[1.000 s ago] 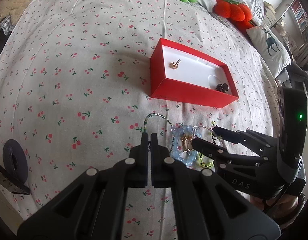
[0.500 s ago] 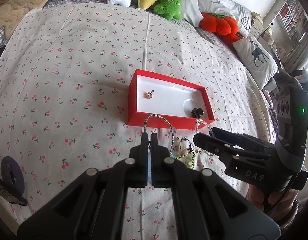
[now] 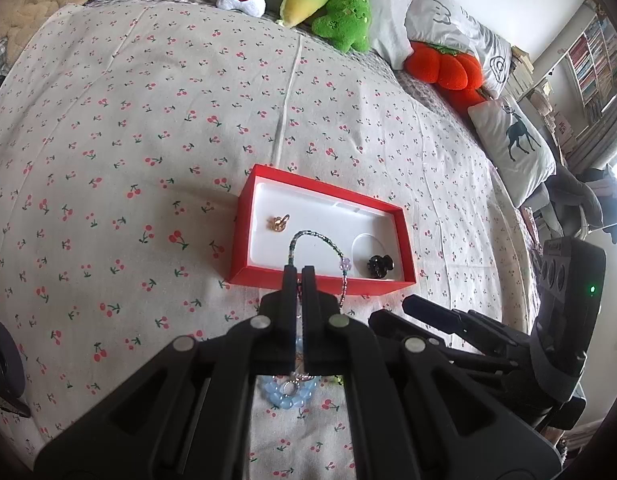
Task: Organize jewelry
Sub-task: 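Grasp the clear crystal bracelet with the right tool while the left tool holds its bracelet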
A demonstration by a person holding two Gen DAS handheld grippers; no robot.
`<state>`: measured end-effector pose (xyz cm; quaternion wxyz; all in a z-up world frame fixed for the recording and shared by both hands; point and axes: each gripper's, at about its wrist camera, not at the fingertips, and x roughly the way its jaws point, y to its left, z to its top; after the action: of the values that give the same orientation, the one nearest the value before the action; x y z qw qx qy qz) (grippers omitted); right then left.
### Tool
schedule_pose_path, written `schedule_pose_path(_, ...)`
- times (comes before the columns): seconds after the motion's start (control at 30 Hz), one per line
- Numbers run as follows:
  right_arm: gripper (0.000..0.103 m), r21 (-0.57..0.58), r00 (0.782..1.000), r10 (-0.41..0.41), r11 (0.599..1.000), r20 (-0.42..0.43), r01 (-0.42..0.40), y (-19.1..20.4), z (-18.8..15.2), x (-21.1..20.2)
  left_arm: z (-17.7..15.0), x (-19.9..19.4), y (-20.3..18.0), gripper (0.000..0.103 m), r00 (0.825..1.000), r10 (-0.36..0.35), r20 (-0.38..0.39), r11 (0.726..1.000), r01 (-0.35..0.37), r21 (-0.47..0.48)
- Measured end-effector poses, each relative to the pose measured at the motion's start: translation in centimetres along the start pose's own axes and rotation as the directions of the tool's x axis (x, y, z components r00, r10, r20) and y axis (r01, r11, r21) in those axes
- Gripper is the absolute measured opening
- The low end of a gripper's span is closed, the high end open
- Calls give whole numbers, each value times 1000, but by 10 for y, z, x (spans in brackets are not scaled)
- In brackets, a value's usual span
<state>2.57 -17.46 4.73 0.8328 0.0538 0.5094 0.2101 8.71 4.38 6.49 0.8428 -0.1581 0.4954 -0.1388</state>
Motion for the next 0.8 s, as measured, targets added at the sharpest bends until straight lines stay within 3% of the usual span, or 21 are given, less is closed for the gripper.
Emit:
schedule_pose_path(0.17,57,-39,996,16,999,-85,-19,12,-8,27,-10,-5,16,2,999,43,-21,999,-44,-9)
schedule_pose_path(0.3,67,-92,995,1,996,-101,-10,26,-6,44,-16,-13,34,2,997,75,-24,997,-76,-22)
schedule_pose_path(0.47,68,-142,991,-8,990,-131,-11,39,-5,66,-20,-20,56,2,994,107,-26,993,-108,-38)
schedule_pose_path(0.8,69,-241,977,-118,968,-180,73,49,-7,101,-25,-18,66,2,992,117,-50,992,-119,-35)
